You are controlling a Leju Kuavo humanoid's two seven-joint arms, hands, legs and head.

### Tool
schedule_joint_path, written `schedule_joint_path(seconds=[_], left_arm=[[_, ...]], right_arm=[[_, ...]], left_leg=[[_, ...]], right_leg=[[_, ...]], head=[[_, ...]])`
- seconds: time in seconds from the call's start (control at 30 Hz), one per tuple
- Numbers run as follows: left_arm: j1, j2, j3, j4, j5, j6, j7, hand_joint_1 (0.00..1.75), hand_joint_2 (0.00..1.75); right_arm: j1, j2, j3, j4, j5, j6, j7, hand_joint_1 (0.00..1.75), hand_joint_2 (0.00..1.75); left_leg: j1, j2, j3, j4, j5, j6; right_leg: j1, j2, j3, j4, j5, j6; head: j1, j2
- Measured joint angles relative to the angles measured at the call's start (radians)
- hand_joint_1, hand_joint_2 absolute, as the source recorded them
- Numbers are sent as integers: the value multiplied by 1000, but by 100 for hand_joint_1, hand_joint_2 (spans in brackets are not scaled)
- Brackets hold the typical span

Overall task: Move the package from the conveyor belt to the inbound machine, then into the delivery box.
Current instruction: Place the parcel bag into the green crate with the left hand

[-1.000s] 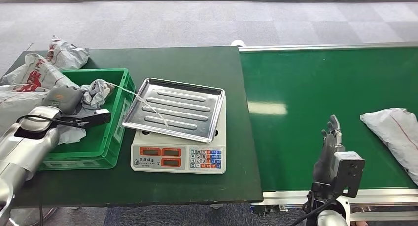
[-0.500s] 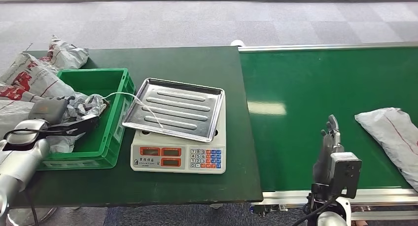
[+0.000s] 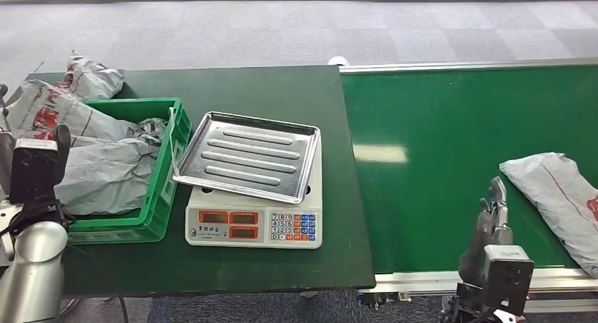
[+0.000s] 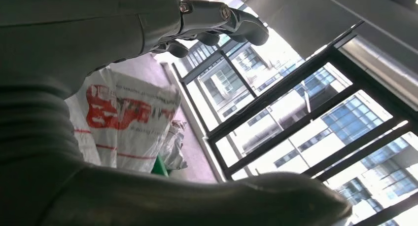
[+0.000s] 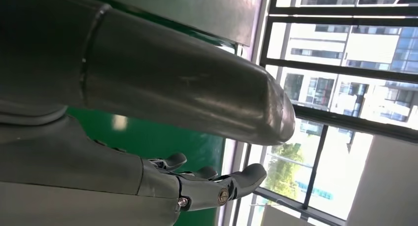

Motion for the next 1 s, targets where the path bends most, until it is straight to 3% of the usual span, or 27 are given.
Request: schedule_joint_path(seconds=[0.07,0.2,0.33,0.43,0.63,1.0], left_arm=[[43,-19,8,-73,29,36,-42,0,0],[190,-82,7,-266,208,70,-212,0,0],[348,-187,-22,-462,455,46,-382,0,0],[383,-242,-60,-537,501,28,-377,0,0],[382,-318,-76,-590,482,8,-328,0,0],[351,-358,-76,-587,409,-33,-295,0,0]], right_arm=[[4,7,-4,-14,7,-7,-10,0,0],[29,17,-18,-64,8,-26,-58,0,0],[54,35,-55,-111,-27,11,-88,0,175],[52,51,-73,-139,-18,56,-91,0,175],[55,83,-94,-191,-9,81,-94,0,175],[50,105,-112,-214,30,45,-92,0,175]], left_leg=[[0,0,0,0,0,0],[0,1,2,0,-1,1],[-1,0,2,0,-3,3],[-1,-3,2,0,-4,4],[-1,-4,3,0,-2,3],[-1,-5,4,0,-2,3]], right_leg=[[0,-1,1,0,0,0],[0,-1,2,0,0,0],[-1,-1,2,-1,-2,2],[-1,-4,4,-1,-4,4],[-1,-6,6,-1,-3,3],[-1,-6,7,-1,-3,3]], head=[[0,0],[0,0],[0,0],[0,0],[0,0],[0,0]])
